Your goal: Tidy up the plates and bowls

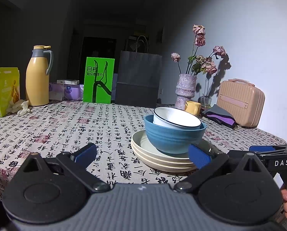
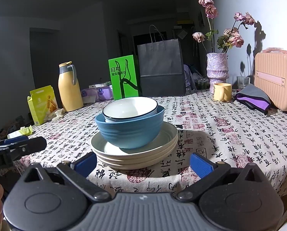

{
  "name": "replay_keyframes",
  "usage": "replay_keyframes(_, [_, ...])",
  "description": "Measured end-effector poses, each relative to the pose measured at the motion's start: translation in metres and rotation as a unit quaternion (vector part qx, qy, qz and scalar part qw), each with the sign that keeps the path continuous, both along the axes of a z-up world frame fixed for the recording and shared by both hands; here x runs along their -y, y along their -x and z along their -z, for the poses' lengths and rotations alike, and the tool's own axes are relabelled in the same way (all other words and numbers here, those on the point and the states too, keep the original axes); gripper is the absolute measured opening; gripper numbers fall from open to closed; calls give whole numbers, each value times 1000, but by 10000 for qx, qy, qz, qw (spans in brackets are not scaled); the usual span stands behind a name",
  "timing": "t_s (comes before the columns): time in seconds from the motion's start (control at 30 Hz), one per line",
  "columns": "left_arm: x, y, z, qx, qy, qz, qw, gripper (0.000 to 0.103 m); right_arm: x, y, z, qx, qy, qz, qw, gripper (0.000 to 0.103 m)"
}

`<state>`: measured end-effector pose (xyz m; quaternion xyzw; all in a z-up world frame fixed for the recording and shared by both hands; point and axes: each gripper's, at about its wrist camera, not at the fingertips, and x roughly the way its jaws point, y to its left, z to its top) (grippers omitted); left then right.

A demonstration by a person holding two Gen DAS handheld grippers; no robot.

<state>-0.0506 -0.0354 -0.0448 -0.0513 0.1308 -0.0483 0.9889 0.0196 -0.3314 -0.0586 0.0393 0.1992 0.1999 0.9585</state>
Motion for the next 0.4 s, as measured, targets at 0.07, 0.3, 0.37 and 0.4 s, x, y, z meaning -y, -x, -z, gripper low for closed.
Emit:
replay_keyframes(0.07, [0,0,0,-2,-4,-3,10000,103,0,0,0,3,1,-1,10000,103])
replay_keyframes(0.3, [-1,-1,1,-9,10,3,10000,103,0,0,0,3,3,-1,10000,103])
replay_keyframes(0.37, [-1,-1,1,-12,27,13,10000,103,0,0,0,3,6,-12,10000,103])
replay_keyframes(0.4, [-1,-1,2,-11,17,8,10000,103,0,0,0,3,11,-20,10000,103])
